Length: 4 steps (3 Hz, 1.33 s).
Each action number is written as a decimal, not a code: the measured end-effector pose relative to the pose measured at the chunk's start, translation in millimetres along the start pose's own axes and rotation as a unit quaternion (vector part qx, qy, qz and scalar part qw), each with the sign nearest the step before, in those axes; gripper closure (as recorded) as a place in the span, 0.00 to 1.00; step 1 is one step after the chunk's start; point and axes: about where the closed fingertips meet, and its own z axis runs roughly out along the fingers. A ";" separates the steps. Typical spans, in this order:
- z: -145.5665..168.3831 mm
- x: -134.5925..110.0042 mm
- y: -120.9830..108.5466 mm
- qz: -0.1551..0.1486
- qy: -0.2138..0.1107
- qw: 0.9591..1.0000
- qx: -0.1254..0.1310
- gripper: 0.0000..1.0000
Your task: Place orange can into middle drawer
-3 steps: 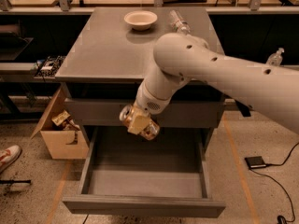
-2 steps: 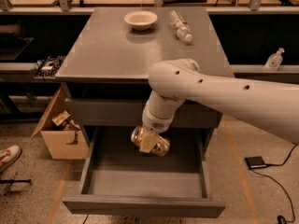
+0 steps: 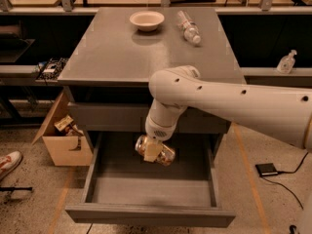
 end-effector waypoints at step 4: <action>160.5 72.9 -45.4 0.134 -0.052 0.988 0.053 1.00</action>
Offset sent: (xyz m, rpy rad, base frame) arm 0.0331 -0.0331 -0.1437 0.0309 -0.0603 -0.2584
